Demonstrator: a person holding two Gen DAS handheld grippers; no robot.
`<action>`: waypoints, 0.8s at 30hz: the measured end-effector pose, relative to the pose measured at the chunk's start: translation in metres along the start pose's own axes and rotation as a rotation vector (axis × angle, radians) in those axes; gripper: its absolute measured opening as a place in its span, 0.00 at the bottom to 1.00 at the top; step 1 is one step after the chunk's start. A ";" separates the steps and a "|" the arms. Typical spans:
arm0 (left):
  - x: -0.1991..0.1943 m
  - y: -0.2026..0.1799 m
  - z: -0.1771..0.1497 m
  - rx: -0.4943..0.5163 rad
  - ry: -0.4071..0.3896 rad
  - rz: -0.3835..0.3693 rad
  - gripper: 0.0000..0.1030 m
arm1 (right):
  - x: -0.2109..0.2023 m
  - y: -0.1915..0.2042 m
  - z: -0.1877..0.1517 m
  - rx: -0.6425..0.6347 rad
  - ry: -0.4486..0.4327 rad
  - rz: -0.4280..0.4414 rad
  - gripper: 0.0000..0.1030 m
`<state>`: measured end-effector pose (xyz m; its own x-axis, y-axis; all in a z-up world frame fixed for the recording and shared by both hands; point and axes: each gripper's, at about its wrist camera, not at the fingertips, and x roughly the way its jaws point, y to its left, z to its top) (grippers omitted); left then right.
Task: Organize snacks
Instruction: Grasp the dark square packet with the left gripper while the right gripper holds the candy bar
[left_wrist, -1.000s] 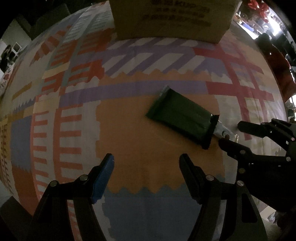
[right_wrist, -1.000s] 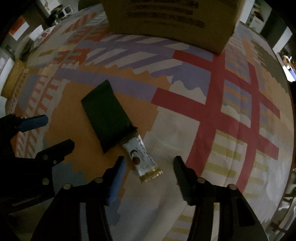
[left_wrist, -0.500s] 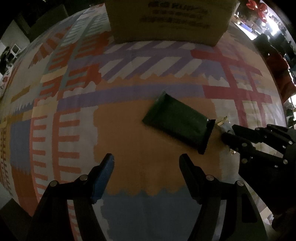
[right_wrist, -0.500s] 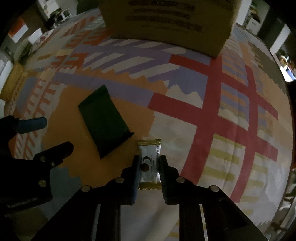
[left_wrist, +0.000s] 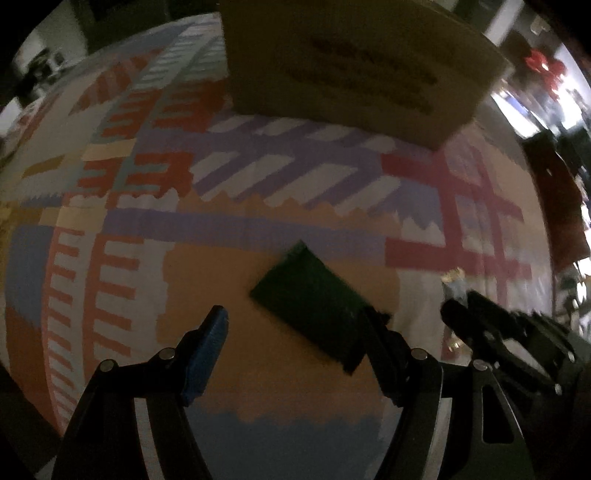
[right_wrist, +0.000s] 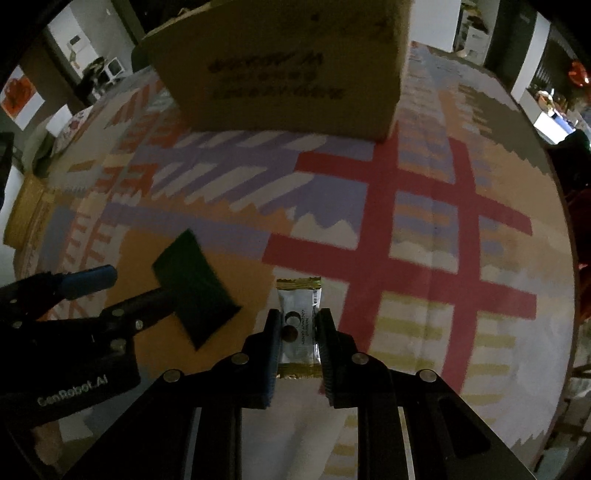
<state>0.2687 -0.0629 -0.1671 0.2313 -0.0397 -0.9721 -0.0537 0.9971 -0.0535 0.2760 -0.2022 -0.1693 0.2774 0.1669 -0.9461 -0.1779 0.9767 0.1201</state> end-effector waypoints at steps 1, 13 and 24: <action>0.000 -0.004 0.001 -0.020 -0.006 0.014 0.70 | 0.000 -0.003 0.002 0.005 -0.002 0.003 0.20; 0.030 -0.020 0.013 -0.211 0.082 0.007 0.71 | 0.000 -0.028 0.018 -0.030 -0.011 0.004 0.20; 0.047 -0.022 0.016 -0.269 0.113 0.055 0.64 | 0.009 -0.023 0.027 -0.085 0.001 0.016 0.20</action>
<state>0.2962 -0.0852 -0.2077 0.1119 -0.0078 -0.9937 -0.3227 0.9455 -0.0438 0.3078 -0.2192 -0.1722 0.2727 0.1826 -0.9446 -0.2615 0.9589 0.1099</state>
